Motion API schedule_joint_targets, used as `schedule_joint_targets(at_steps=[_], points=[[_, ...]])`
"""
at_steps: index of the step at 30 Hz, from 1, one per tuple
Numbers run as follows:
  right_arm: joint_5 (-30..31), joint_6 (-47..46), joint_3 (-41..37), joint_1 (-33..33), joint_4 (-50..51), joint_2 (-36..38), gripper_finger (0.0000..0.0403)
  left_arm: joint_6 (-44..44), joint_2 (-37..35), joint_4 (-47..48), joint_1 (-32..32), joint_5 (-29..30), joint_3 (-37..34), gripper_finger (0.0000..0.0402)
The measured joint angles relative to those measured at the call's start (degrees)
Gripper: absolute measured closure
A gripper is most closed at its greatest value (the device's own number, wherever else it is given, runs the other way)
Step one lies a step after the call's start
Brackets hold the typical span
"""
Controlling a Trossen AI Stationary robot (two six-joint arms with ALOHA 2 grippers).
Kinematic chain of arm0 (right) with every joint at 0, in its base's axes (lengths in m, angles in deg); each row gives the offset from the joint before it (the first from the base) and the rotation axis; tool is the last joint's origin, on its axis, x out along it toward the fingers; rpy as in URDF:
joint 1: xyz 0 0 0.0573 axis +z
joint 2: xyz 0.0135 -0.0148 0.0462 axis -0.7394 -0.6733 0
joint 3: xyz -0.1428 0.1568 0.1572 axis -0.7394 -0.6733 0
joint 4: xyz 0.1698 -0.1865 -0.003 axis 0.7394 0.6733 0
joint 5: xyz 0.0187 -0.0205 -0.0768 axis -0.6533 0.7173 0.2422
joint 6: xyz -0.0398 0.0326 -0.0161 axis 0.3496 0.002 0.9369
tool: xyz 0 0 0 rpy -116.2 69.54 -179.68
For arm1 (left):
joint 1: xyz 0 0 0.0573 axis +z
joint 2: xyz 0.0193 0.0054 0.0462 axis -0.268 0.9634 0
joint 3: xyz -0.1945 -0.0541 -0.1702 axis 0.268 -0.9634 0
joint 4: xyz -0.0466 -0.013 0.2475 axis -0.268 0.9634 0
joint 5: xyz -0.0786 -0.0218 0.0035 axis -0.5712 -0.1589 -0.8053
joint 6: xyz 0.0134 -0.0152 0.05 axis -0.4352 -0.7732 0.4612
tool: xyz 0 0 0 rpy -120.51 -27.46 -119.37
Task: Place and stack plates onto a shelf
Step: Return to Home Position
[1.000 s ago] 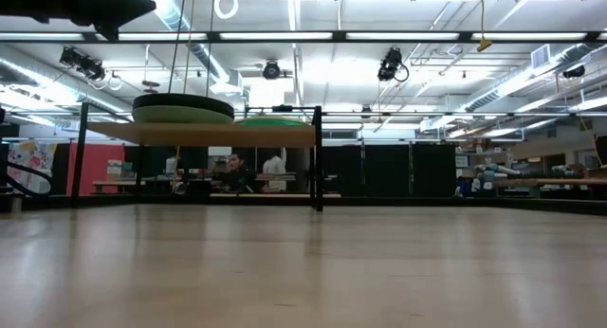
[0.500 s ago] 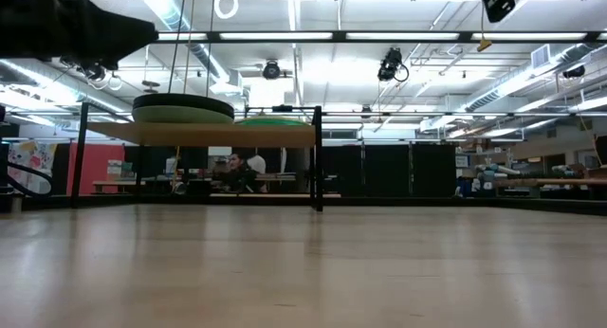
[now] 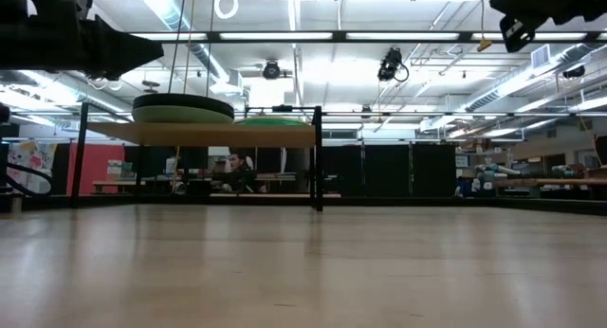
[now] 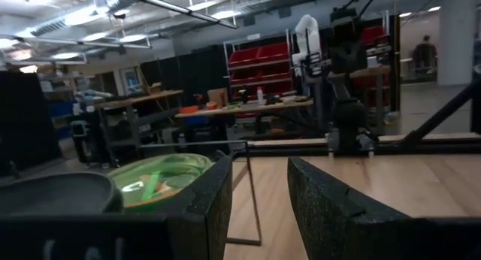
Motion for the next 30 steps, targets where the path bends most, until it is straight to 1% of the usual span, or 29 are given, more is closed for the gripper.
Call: schedule_joint_targets(at_steps=[12,19,24,30], points=[[0.3,-1.3,-8.0,0.0,0.0,15.0,0.0393,-3.7,0.0,1.6,8.2,-10.3,0.0,0.0265],[0.5,-1.3,-10.0,0.0,-0.6,15.0,0.0393,-5.4,0.1,2.8,11.0,-13.0,0.0,0.0265],[0.5,-0.8,-14.3,0.0,-6.9,15.0,0.0393,-6.6,0.1,3.5,12.0,-16.2,0.0,0.0265],[0.5,-0.6,-18.7,0.0,-11.9,15.0,0.0393,-6.7,0.1,3.6,12.5,-16.5,0.0,0.0265]])
